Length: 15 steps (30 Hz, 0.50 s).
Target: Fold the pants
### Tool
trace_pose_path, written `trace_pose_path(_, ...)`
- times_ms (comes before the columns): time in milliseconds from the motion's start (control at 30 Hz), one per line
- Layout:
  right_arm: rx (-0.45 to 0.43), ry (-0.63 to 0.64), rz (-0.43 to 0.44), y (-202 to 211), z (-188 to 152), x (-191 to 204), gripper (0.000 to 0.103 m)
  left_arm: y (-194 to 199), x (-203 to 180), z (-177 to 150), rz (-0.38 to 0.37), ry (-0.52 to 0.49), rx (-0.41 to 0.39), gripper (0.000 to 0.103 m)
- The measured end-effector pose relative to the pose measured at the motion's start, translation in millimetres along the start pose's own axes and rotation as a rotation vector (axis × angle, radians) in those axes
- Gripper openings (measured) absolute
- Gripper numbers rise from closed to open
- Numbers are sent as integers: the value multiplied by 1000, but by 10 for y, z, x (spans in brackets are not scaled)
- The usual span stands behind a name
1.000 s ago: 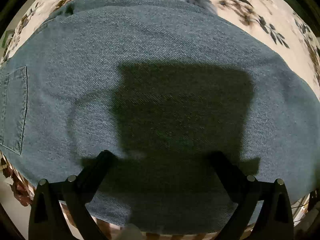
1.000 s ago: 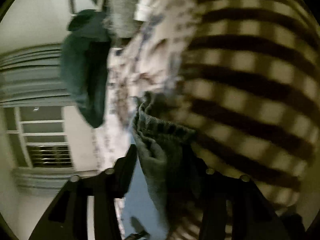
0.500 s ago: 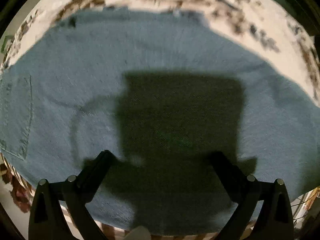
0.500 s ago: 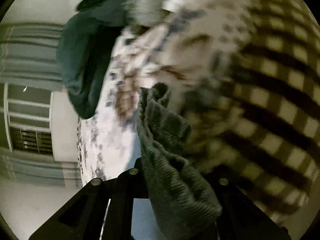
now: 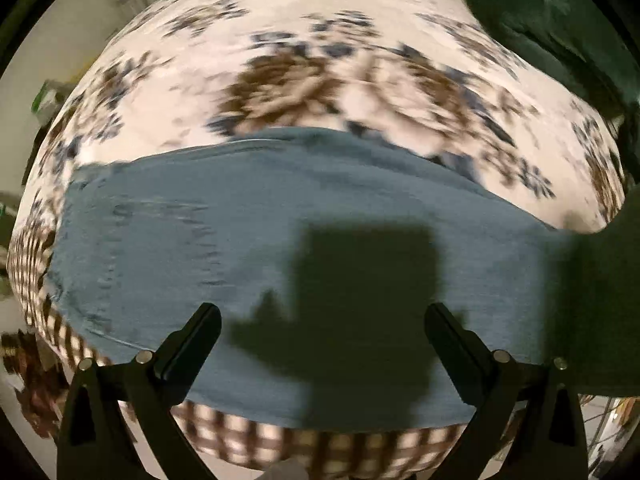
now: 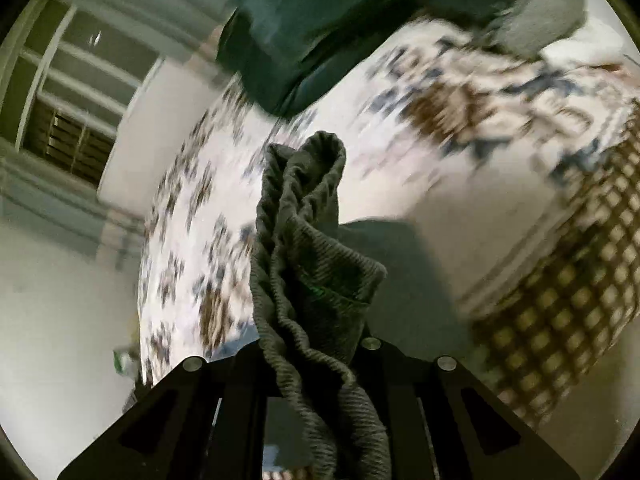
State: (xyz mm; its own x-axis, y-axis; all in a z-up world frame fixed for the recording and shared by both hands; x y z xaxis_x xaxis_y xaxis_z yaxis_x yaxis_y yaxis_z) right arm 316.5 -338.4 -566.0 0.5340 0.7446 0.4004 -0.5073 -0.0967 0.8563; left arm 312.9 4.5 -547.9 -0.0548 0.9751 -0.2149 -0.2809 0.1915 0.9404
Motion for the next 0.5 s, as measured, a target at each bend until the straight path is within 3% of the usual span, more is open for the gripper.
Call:
trace_pose_path(133,56,83,-10,-335,-458,595,11,187,594,-35,31,84,-28,103)
trace_pose_path(333,193,252,-87,-1174,-1429,1245,11,272,1268,-346,73,164,17,103)
trace_pose_path(433,289,317,-195,-1552,-1855,1418,27,288,1544,-496,94,194,35,103)
trace_pose_path(467,302,345,-239,-1632,-2005,1501,39,312,1658,-558,109,206,37,103)
trace_pose_path(500,300,368,-240,-1626,-2087,1581,58,332,1726,-591,113,216,38,103)
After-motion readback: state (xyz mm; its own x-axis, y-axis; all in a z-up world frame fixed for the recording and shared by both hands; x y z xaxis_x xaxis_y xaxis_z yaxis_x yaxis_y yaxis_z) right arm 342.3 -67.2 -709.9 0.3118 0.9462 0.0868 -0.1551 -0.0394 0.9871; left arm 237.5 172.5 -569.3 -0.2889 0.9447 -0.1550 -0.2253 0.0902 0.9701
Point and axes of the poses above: each gripper's, at about its wrist camera, not at the fingertips, and y roughly against the way its jaws point, x to its left, z to its top, the point moved 4 cm from there along -y, roughly the way its jaws point, and after that the axes turned 14 degrees about -z, right-handed, at the moved point
